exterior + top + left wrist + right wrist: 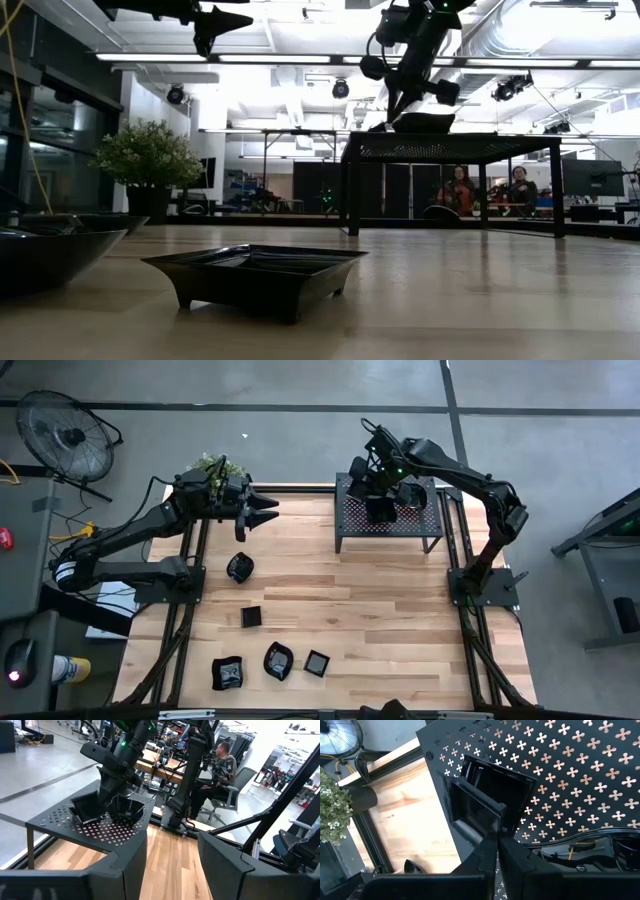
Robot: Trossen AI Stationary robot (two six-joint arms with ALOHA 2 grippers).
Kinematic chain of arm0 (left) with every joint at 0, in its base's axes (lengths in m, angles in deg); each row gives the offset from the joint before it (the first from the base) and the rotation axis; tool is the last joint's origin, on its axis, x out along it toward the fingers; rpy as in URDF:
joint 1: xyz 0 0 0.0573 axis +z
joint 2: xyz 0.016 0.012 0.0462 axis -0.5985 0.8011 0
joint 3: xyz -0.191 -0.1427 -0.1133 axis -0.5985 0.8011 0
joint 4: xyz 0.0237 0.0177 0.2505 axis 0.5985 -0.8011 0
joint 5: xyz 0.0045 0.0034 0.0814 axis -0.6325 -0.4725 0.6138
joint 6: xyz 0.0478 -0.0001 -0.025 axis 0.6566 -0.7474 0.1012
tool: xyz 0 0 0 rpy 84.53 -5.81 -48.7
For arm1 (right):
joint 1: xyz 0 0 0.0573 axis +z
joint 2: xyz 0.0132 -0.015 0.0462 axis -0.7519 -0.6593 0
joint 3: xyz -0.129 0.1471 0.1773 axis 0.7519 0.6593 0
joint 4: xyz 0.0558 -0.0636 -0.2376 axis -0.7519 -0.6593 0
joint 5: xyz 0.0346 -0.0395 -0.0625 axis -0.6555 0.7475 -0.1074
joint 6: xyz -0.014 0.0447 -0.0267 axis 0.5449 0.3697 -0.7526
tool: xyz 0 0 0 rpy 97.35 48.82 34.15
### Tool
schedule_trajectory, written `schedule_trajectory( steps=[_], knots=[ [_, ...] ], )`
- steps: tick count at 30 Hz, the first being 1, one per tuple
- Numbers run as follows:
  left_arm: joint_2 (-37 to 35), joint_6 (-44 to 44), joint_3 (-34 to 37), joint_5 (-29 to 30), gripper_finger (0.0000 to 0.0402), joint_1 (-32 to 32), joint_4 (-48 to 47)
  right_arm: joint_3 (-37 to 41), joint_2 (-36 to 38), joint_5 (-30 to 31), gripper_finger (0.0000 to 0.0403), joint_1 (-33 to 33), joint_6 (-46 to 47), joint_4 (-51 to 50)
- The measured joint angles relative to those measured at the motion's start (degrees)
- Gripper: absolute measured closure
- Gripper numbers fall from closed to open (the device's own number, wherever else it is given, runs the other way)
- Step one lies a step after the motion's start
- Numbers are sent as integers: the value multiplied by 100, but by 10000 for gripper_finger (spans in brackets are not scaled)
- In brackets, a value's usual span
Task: Pick & Place Mini shaped plates
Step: Stack the black square plate on top of the black square plates on the shelf, then stack the black leaf-shaped plate on top of the black leaf-shaped plates on the shelf
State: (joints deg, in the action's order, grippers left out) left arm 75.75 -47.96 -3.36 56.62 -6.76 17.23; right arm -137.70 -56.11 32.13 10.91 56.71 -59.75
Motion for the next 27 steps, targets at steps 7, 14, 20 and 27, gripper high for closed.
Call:
schedule_trajectory(
  steps=[7, 14, 20, 27],
  knots=[
    [0, 0, 0, 2, 227, -1, 0, 1, 0, 60, 324, 0, 94, 15],
    [0, -2, 0, -31, 227, 0, 0, 1, 15, 0, 282, -7, -76, 55],
    [0, -3, 0, -44, 227, 0, 0, 1, 214, -12, 272, -37, -614, 311],
    [0, -63, 0, -48, 227, -1, -4, 1, 550, 86, 272, -122, -1266, 481]
  ],
)
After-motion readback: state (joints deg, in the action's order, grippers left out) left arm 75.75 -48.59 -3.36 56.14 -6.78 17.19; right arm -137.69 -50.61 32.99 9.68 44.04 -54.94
